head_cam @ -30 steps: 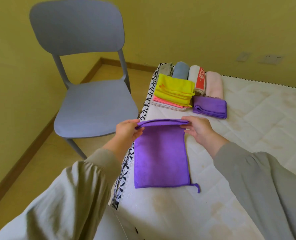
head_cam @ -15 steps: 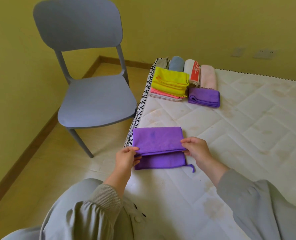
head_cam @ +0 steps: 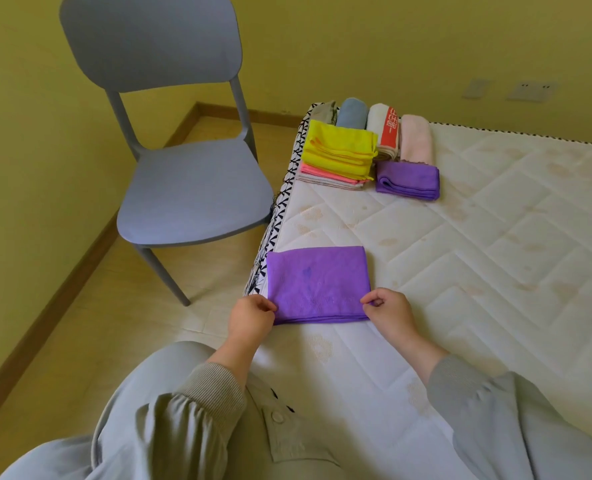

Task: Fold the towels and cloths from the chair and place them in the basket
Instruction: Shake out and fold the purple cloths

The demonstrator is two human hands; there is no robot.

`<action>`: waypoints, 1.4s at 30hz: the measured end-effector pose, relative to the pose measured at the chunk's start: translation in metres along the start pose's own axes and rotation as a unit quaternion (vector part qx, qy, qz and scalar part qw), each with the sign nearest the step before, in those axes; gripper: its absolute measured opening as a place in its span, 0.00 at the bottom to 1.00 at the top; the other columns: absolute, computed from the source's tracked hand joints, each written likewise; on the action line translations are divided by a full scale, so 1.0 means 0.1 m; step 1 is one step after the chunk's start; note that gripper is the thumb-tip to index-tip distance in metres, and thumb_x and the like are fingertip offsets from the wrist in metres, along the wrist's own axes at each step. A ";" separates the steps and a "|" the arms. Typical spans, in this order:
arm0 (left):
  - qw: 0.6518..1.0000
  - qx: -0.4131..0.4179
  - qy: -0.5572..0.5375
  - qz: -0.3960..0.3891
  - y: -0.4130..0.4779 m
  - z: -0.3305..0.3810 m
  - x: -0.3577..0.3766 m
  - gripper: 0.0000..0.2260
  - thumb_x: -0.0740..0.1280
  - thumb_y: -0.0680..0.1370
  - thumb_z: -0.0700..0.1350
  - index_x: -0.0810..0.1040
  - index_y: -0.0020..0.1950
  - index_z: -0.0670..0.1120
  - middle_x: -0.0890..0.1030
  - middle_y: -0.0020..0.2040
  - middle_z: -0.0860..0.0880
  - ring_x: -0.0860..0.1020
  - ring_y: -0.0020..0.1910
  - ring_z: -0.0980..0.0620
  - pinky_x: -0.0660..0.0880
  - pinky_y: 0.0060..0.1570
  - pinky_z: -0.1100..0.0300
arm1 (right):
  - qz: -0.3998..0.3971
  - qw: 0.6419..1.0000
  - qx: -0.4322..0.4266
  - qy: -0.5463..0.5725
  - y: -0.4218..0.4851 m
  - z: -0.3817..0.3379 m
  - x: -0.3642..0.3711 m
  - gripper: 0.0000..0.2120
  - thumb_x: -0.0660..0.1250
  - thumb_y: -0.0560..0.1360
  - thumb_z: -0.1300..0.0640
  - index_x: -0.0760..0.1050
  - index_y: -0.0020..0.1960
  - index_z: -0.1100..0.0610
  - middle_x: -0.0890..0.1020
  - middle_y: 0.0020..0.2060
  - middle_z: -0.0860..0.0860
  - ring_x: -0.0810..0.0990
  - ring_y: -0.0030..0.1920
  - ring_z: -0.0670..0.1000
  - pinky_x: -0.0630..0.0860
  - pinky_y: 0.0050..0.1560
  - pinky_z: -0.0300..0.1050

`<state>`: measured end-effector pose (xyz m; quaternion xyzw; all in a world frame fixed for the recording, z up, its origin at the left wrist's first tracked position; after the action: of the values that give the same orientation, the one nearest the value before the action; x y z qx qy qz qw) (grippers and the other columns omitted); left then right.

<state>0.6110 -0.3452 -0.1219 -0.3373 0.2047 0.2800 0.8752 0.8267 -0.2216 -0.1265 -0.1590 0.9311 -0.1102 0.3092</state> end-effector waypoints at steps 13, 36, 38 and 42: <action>0.966 -0.096 -0.140 -0.193 -0.08 0.12 0.07 0.09 0.70 0.75 0.40 0.75 0.52 0.43 0.78 0.37 0.47 0.75 0.30 0.52 0.74 0.30 0.62 | 0.002 0.995 0.098 -0.025 0.23 -0.20 0.00 0.12 0.64 0.71 0.66 0.75 0.55 0.62 0.81 0.47 0.58 0.75 0.38 0.53 0.69 0.36 0.41; 0.927 -0.107 -0.358 0.027 0.31 0.23 0.03 0.05 0.68 0.76 0.44 0.77 0.45 0.43 0.81 0.32 0.44 0.79 0.25 0.51 0.71 0.25 0.66 | -0.007 0.844 -0.270 -0.463 0.37 -0.33 0.78 0.29 0.50 0.73 0.47 0.68 0.70 0.58 0.69 0.71 0.57 0.65 0.72 0.56 0.53 0.71 0.57; 0.934 -0.089 -0.343 0.041 0.31 0.26 0.02 0.05 0.68 0.75 0.43 0.79 0.45 0.41 0.81 0.30 0.45 0.79 0.25 0.51 0.70 0.24 0.67 | -0.006 0.850 -0.266 -0.454 0.37 -0.31 0.79 0.29 0.50 0.73 0.48 0.69 0.70 0.58 0.68 0.71 0.56 0.65 0.72 0.55 0.56 0.72 0.58; 0.950 -0.079 -0.302 0.027 0.30 0.29 0.03 0.06 0.67 0.75 0.43 0.80 0.48 0.41 0.82 0.32 0.45 0.81 0.27 0.51 0.73 0.25 0.66 | 0.003 0.855 -0.267 -0.444 0.39 -0.29 0.82 0.30 0.50 0.71 0.49 0.70 0.69 0.58 0.69 0.71 0.56 0.66 0.72 0.55 0.58 0.72 0.58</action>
<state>0.5992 -0.3058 -0.1175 -0.2999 -0.0828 0.4076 0.8585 0.7379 -0.2120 -0.1594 -0.2648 0.6886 0.2257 0.6361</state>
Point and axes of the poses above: each hand's wrist, its own y-axis towards the middle knuckle, its own x-axis out of the palm, z = x × y, the point moved 1 cm from there along y, towards the middle knuckle
